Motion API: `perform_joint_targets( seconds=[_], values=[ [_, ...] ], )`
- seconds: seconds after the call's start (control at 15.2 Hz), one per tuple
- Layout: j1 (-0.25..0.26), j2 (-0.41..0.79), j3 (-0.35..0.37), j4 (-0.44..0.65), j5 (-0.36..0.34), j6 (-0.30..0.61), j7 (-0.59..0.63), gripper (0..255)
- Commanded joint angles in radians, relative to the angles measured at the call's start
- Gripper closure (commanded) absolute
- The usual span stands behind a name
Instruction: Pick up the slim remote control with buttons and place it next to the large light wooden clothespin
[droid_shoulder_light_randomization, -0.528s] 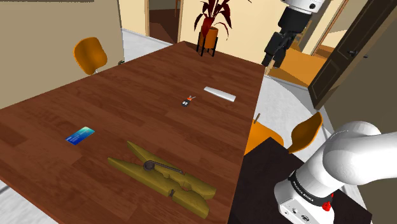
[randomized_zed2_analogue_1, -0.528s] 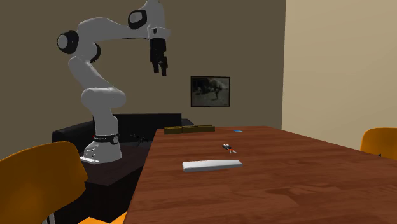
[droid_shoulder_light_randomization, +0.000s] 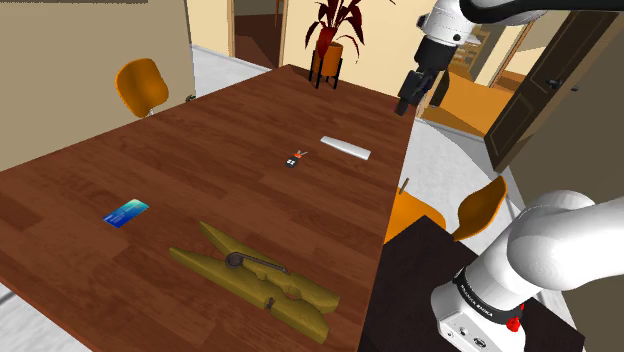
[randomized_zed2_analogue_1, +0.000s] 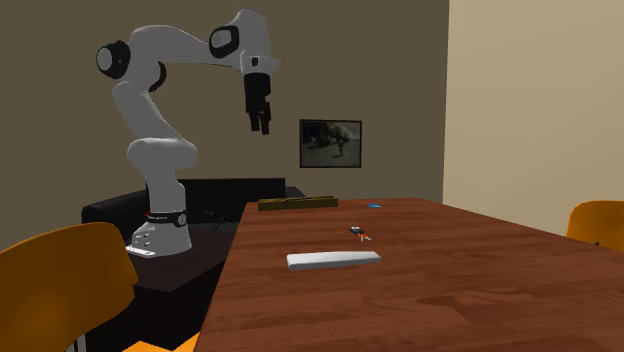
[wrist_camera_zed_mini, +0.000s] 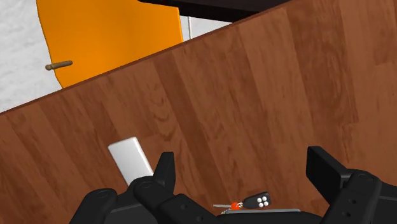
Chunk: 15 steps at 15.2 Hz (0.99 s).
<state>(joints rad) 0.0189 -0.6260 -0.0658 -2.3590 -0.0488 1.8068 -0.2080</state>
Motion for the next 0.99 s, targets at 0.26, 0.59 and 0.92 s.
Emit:
perform_joint_targets(
  seconds=[0.26, 0.59, 0.92],
  values=[
    [-0.002, 0.195, -0.072, 0.027, -0.017, 0.156, -0.122, 0],
    [0.001, 0.374, -0.121, 0.083, -0.006, 0.267, -0.224, 0],
    [-0.001, 0.566, -0.155, 0.174, 0.031, 0.353, -0.331, 0]
  ],
)
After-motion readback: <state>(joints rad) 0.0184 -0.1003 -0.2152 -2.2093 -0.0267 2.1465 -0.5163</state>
